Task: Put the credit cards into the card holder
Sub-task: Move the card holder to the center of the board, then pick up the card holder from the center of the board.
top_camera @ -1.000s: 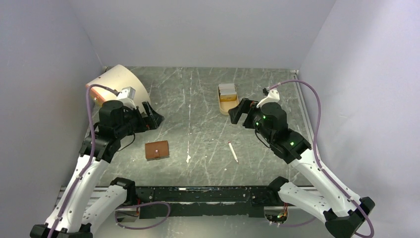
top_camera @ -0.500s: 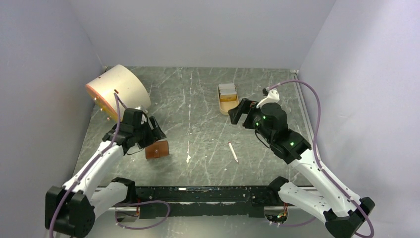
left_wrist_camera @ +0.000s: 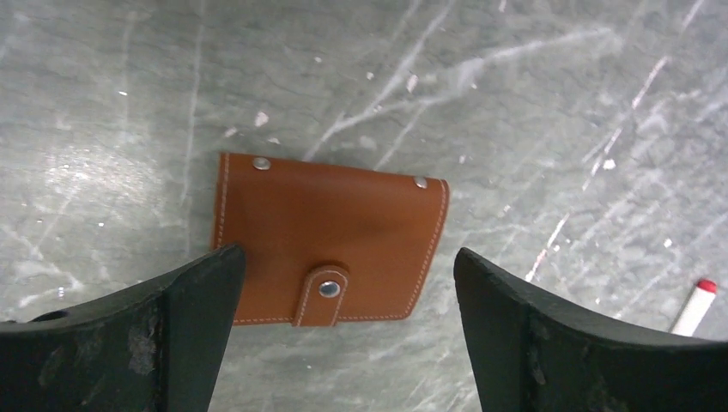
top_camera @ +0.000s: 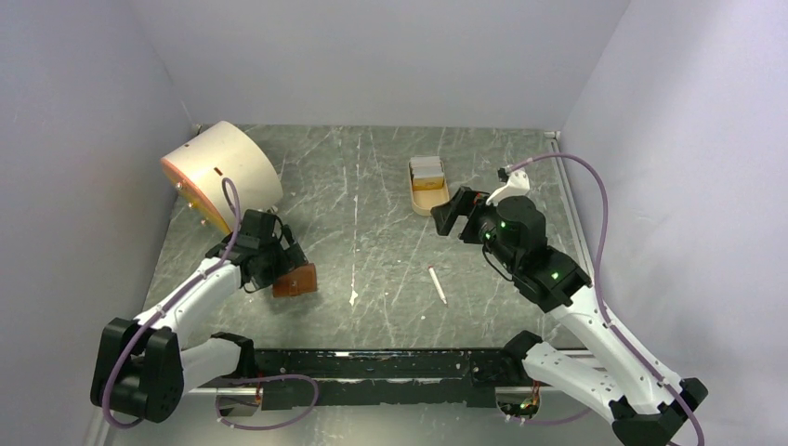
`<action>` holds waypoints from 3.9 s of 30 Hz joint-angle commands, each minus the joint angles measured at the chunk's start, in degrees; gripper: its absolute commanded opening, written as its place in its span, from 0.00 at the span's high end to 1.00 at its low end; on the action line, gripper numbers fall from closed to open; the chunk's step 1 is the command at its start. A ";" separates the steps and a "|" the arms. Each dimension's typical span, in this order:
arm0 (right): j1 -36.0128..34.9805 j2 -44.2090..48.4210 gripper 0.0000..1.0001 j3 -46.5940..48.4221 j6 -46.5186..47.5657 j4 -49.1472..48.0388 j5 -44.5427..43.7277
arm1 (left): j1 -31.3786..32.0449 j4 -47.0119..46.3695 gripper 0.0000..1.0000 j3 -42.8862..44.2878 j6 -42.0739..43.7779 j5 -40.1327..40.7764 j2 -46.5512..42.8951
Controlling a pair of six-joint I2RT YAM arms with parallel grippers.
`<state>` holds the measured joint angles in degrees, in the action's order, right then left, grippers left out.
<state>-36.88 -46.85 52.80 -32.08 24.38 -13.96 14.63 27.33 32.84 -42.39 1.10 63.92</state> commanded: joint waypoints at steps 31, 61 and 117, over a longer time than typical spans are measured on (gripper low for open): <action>-0.29 1.27 0.00 1.65 0.59 4.39 0.78 | 23.78 -9.35 0.20 5.25 -13.62 -7.89 4.99; -0.29 -3.30 0.07 -0.87 -9.24 6.33 6.76 | 13.98 -22.70 0.35 -0.28 -2.14 -29.06 16.16; -21.10 -62.44 0.68 19.06 -0.77 1.94 3.19 | 17.62 9.40 0.01 9.08 0.59 22.19 -37.97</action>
<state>-57.54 -107.94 71.59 -34.11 24.97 -9.74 32.12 35.97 42.22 -41.36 21.54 26.06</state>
